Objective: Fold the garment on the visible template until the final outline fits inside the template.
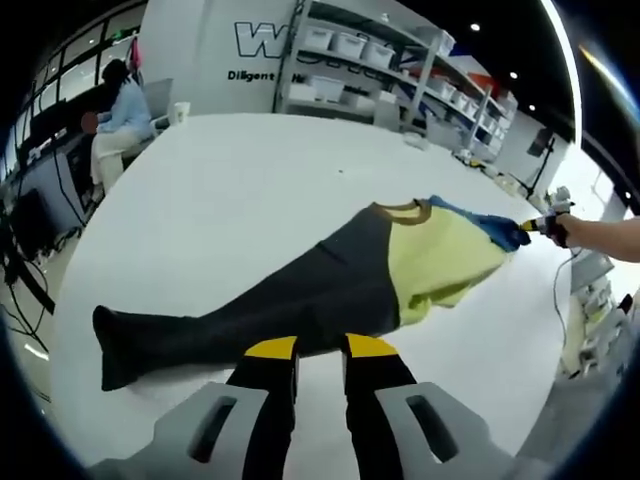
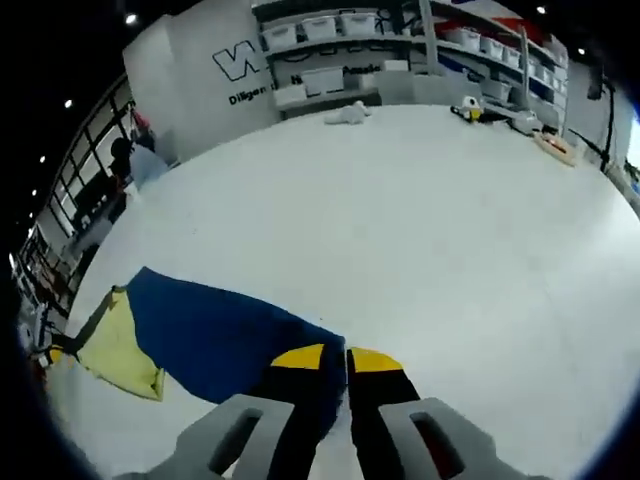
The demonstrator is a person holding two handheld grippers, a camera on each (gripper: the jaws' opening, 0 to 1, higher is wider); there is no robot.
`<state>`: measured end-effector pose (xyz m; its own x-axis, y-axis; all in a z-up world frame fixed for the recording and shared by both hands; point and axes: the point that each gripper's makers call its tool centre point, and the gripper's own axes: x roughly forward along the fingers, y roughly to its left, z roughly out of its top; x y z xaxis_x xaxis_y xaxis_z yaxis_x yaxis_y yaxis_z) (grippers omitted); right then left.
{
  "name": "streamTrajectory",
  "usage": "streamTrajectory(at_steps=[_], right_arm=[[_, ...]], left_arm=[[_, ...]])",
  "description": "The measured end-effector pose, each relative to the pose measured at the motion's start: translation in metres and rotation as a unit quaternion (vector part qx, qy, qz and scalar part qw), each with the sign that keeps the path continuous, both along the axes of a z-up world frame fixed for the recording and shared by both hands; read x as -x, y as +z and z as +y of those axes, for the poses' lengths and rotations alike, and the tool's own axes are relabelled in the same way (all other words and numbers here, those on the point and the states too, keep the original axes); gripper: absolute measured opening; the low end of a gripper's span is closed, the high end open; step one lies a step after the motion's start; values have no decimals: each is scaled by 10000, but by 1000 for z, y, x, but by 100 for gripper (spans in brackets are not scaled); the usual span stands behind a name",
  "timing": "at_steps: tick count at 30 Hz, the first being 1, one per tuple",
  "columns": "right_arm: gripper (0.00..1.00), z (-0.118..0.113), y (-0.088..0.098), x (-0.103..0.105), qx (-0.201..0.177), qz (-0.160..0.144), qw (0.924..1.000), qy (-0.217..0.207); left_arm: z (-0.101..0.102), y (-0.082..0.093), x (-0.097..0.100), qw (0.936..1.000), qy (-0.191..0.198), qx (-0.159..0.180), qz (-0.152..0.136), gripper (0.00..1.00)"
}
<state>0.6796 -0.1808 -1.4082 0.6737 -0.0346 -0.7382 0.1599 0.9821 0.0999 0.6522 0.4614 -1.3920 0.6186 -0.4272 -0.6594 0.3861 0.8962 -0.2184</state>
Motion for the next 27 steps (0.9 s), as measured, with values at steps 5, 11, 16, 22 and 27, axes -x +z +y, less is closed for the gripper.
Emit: streamTrajectory(at_steps=[5, 11, 16, 22, 27], right_arm=[[20, 12, 6, 4, 392, -138, 9988, 250], [20, 61, 16, 6, 464, -619, 9927, 926], [21, 112, 12, 17, 377, -746, 9850, 1507], [21, 170, 8, 31, 281, -937, 9683, 2297], [21, 208, 2, 42, 259, -961, 9512, 2922]], left_arm=[[-27, -4, 8, 9994, -314, 145, 73, 15], [-74, -12, 16, 9938, -1078, 227, 130, 13], [-107, -18, 14, 9846, -1741, -73, -113, 13], [-129, -29, 7, 9742, -2172, -537, -286, 15], [-129, -37, -6, 9661, -2301, -1078, -447, 15]])
